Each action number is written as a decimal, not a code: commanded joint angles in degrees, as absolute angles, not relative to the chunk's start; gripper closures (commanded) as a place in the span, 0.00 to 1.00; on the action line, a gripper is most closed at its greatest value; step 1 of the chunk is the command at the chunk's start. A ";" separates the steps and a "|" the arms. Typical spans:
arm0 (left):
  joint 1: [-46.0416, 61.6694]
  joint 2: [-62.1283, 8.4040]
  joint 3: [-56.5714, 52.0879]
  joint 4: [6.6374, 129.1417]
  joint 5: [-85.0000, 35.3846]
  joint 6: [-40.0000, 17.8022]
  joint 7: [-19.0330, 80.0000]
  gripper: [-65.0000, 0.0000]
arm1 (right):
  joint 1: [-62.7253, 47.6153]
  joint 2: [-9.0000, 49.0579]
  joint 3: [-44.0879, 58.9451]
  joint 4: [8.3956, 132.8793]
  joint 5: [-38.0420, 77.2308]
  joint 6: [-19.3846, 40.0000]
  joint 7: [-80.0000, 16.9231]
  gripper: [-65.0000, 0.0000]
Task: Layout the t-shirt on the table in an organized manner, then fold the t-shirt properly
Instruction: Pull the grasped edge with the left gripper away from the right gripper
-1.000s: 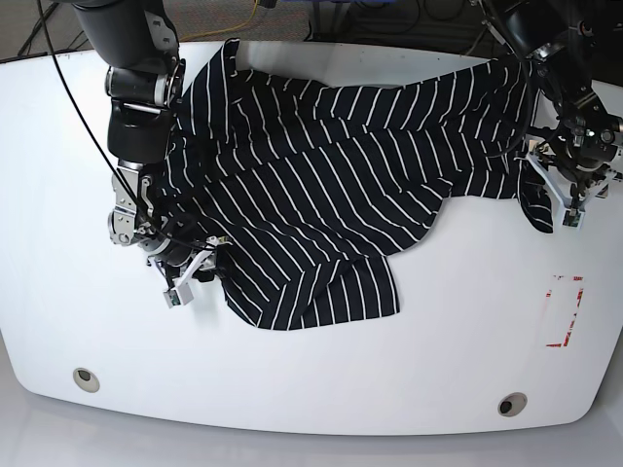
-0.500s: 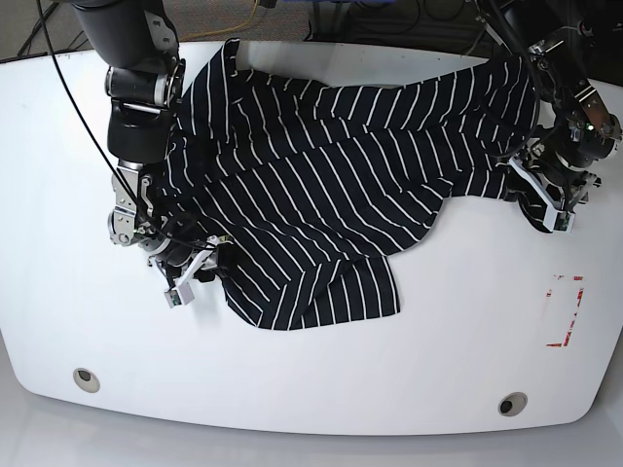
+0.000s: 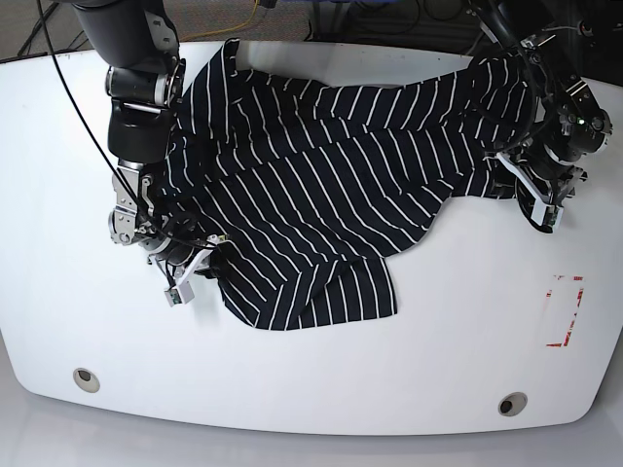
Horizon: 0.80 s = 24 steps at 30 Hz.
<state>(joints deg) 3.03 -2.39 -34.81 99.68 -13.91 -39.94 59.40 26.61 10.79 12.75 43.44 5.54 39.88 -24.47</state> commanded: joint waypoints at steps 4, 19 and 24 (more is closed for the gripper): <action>3.38 -3.30 -33.36 100.53 -13.58 -40.00 58.33 0.38 | 27.30 11.03 12.62 43.56 3.65 39.78 -27.03 0.95; 4.09 -3.30 -32.48 100.44 -10.42 -40.00 57.19 0.38 | 27.03 11.03 12.53 43.56 3.56 39.78 -27.03 0.95; 4.09 -3.21 -32.48 100.35 -9.19 -40.00 54.20 0.38 | 26.95 11.12 12.53 43.56 3.56 39.78 -27.03 0.95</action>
<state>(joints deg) 4.73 -2.55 -32.34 99.57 -9.02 -39.94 55.88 26.50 10.76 12.71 43.42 5.15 39.88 -24.45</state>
